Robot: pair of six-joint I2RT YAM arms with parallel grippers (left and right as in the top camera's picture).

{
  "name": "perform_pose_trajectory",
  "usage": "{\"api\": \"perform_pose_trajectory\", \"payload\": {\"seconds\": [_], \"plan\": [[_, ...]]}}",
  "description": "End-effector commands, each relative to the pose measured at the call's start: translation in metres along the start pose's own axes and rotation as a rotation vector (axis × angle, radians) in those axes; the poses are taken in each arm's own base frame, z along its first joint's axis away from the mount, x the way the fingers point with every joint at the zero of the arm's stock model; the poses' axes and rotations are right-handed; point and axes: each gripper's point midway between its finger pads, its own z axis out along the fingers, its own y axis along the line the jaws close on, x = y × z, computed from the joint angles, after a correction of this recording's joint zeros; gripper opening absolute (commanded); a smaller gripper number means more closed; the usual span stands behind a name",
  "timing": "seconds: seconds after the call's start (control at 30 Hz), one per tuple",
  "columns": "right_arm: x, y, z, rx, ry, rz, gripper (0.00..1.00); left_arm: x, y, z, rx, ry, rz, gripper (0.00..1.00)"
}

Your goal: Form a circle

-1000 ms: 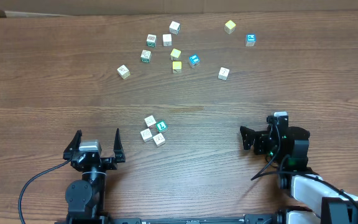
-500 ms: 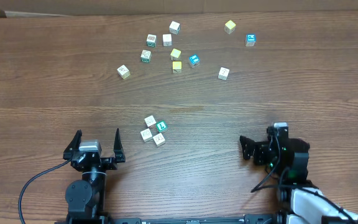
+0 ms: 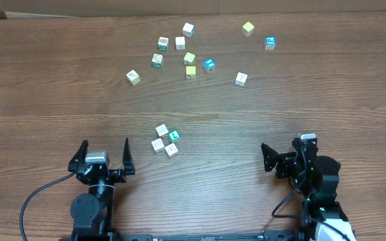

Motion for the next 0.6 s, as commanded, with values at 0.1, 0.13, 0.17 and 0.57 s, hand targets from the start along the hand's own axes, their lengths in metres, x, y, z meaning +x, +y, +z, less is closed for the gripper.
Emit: {"api": "perform_pose_trajectory", "payload": {"seconds": [0.1, 0.13, 0.17, 0.57], "plan": [[-0.019, 0.004, -0.013, -0.001, -0.091, -0.032, 1.00, -0.001, -0.004, -0.001, 0.019, -0.010, 0.018, 1.00], [-0.017, 0.004, -0.013, 0.001, -0.083, -0.032, 1.00, -0.001, -0.004, -0.001, 0.019, -0.010, 0.018, 1.00], [-0.015, 0.003, -0.014, 0.004, -0.074, -0.037, 1.00, -0.001, -0.004, -0.001, 0.019, -0.010, 0.018, 1.00], [-0.015, 0.007, -0.027, 0.009, -0.088, -0.102, 1.00, -0.001, -0.004, -0.001, 0.019, -0.010, 0.018, 1.00]]}}
